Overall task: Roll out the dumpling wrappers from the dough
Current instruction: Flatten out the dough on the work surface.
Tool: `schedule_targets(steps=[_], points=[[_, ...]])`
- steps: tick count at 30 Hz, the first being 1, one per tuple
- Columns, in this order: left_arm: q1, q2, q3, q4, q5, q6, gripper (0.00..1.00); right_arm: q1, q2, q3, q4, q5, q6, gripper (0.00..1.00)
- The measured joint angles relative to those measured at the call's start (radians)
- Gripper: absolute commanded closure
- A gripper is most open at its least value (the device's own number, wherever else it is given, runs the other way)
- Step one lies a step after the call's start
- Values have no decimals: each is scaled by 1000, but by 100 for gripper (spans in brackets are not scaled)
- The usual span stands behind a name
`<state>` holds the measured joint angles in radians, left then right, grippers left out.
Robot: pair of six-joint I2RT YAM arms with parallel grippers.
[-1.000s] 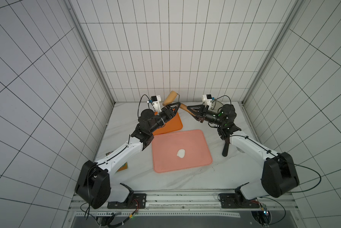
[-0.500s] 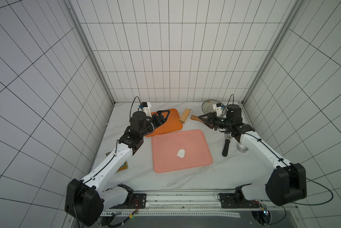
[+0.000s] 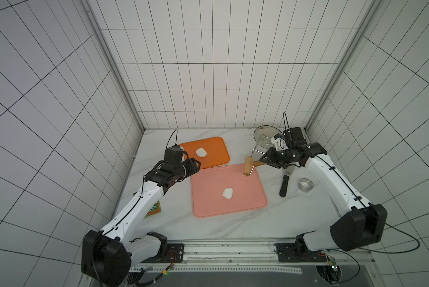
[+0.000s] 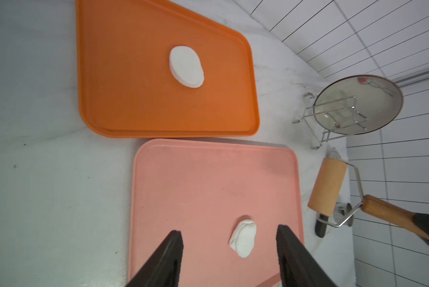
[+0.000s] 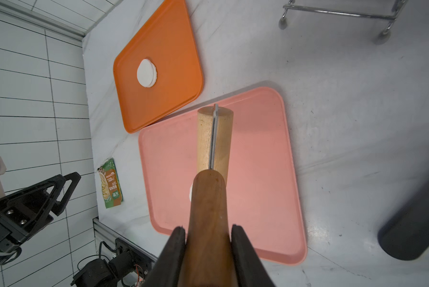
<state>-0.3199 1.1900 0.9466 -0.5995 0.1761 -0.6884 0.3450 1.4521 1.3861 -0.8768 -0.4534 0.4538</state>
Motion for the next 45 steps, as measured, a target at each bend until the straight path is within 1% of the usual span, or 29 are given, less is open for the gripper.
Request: schedule_targets(steps=[4,6,8,12,16,19,25,28,33,36,40,44,45], points=[[9,78,0,-95,-5,28,53,43,7,8,-46,5,-40,100],[11,124,-1,-127,-5,38,55,70,7,14,-54,7,-55,100],[11,163,-10,-140,-5,44,55,100,13,30,-72,23,-69,100],[11,209,-39,-154,-4,54,62,167,70,107,-116,60,-105,100],[11,247,-49,-165,-5,63,71,214,104,114,-119,80,-117,100],[11,275,-51,-164,-11,70,74,232,115,114,-121,82,-121,100],[11,297,-88,-153,-13,79,78,265,123,114,-120,90,-125,100],[11,314,-92,-153,-18,80,78,290,130,114,-119,94,-125,100],[0,338,-93,-153,-25,79,81,318,154,118,-122,96,-124,100],[-11,349,-93,-151,-27,79,85,332,187,135,-125,97,-124,100],[-27,366,-93,-145,-31,81,91,345,207,145,-126,98,-124,100],[-45,371,-92,-144,-47,87,93,349,209,148,-134,99,-124,100],[-51,371,-92,-143,-51,88,95,349,213,153,-139,99,-124,100]])
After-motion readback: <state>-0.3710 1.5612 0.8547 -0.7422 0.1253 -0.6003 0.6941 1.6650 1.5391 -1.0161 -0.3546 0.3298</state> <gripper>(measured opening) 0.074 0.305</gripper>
